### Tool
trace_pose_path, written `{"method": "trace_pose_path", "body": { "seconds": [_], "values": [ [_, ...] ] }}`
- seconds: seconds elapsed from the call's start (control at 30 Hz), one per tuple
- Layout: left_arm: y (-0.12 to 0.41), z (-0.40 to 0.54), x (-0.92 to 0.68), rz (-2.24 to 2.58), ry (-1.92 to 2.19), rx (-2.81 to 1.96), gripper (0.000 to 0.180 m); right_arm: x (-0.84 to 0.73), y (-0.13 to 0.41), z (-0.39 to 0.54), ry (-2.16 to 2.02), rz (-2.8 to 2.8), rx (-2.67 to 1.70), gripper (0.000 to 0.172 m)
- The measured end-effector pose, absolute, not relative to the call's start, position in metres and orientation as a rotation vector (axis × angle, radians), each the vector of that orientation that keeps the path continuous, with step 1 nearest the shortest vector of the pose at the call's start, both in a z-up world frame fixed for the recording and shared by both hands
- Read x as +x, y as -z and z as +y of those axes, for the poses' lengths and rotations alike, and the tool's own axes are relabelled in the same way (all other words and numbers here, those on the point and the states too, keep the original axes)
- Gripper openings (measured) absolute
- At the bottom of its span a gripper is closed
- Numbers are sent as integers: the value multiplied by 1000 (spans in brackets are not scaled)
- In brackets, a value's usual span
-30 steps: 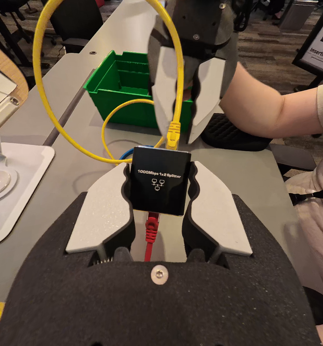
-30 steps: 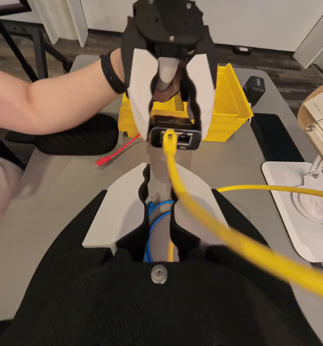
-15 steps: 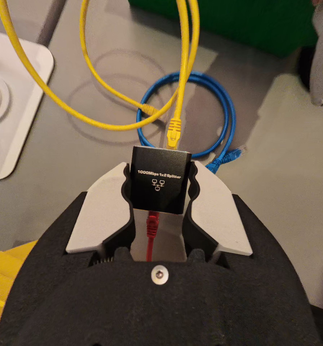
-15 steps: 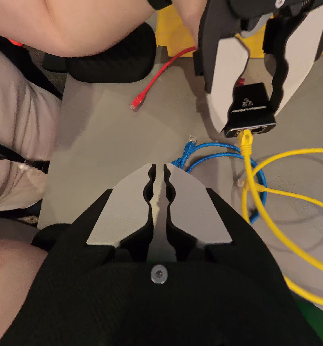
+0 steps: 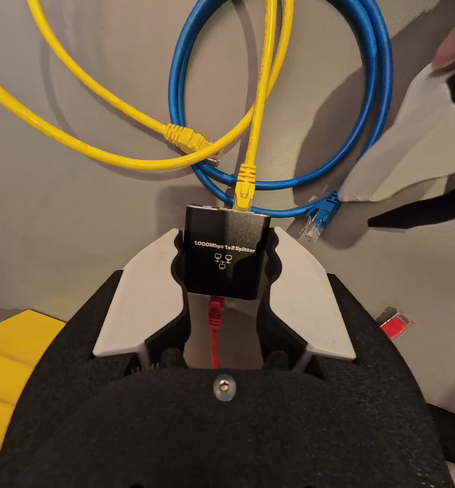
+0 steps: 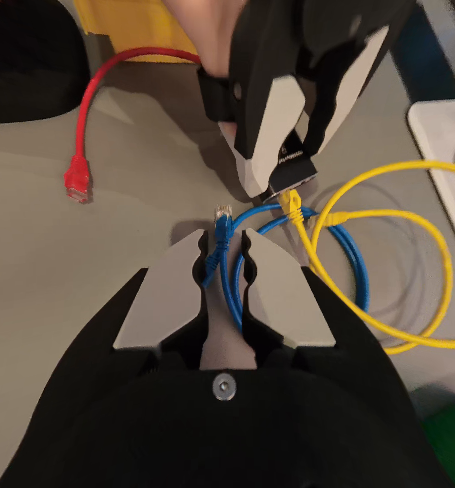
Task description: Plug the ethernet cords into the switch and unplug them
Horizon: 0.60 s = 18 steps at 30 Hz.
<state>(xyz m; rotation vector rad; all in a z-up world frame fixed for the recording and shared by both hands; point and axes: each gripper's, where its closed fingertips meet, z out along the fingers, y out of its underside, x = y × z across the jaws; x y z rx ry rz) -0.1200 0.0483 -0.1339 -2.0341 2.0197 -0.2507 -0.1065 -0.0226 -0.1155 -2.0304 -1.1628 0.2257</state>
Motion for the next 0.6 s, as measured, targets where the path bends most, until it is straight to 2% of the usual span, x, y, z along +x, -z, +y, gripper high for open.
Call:
{"method": "trace_pose_path", "body": {
  "seconds": [0.2, 0.27, 0.37, 0.6],
  "values": [
    [139, 50, -121, 2023, 238, -2050, 60, -101, 149, -22, -162, -1165, -2167, 21],
    [140, 52, -121, 2023, 223, -2048, 60, -103, 152, -22, -181, -1153, -2184, 12],
    [142, 52, -123, 2019, 211, -2075, 60, -103, 153, -34, -244, -1170, -2257, 12],
    [143, 59, -127, 1971, 200, -2135, 60, -126, 118, -114, -955, -1336, -2291, 11]
  ]
}}
